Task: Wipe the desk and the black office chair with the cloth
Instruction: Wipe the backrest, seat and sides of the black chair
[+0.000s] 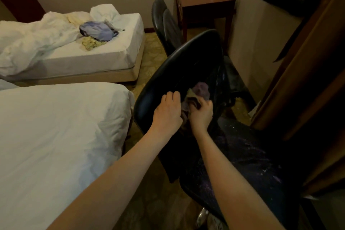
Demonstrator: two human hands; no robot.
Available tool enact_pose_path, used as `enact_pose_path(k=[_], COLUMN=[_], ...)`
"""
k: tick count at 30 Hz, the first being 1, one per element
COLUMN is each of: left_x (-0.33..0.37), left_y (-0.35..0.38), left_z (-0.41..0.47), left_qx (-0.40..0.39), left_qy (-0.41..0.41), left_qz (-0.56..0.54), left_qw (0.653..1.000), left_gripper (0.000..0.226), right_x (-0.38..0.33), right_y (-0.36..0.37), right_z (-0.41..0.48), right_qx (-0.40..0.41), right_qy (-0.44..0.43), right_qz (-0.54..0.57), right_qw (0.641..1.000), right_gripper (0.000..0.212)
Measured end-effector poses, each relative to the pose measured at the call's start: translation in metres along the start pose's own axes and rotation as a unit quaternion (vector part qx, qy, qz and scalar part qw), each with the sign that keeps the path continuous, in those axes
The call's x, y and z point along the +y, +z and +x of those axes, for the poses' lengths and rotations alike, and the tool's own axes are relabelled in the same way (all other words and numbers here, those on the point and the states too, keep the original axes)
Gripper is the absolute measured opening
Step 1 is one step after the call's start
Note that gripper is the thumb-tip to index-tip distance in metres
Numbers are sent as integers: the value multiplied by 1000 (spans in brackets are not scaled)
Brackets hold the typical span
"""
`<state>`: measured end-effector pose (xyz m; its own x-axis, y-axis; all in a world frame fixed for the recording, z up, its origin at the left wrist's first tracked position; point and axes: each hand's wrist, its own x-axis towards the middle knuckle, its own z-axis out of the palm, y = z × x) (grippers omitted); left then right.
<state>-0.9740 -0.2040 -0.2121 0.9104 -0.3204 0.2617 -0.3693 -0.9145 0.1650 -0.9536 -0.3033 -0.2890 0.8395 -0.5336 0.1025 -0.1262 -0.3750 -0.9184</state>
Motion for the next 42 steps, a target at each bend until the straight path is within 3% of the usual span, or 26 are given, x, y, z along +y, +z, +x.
enact_pose_path(k=[3, 5, 7, 13, 17, 19, 22, 25, 30, 33, 36, 42], left_x=[1, 5, 8, 26, 22, 17, 18, 26, 41, 45, 43, 51], left_y=[4, 5, 4, 1, 12, 15, 17, 20, 22, 29, 33, 42], left_z=[-2, 4, 16, 66, 81, 82, 85, 96, 127, 140, 147, 153], left_qx=[-7, -8, -14, -27, -35, -47, -75, -91, -88, -19, -24, -108], left_qy=[23, 33, 40, 22, 0, 24, 71, 85, 53, 2, -8, 38], left_qz=[5, 23, 24, -110, -96, -79, -49, -30, -107, -142, -134, -90], left_qw=[1000, 999, 999, 993, 995, 995, 993, 992, 989, 990, 991, 989], left_gripper=[36, 38, 38, 32, 38, 33, 32, 36, 32, 30, 35, 41], right_x=[59, 73, 64, -35, -31, 0, 55, 76, 11, -26, -14, 79], right_y=[-11, -19, -25, -43, -16, -12, -30, -52, -68, -45, -21, -37], right_z=[8, 16, 27, 74, 64, 65, 71, 84, 129, 123, 119, 125], right_qx=[-54, -69, -53, 41, -12, -39, -77, -50, 39, 5, -38, -99], right_qy=[146, 164, 136, -8, -79, -19, 119, 152, 62, -49, -91, 109], right_qz=[-95, -117, -91, 41, 22, 23, -102, -94, 29, 41, 28, -94], right_qw=[983, 977, 985, 998, 997, 999, 985, 983, 997, 998, 995, 985], right_gripper=[31, 34, 35, 31, 32, 34, 36, 34, 31, 27, 23, 35])
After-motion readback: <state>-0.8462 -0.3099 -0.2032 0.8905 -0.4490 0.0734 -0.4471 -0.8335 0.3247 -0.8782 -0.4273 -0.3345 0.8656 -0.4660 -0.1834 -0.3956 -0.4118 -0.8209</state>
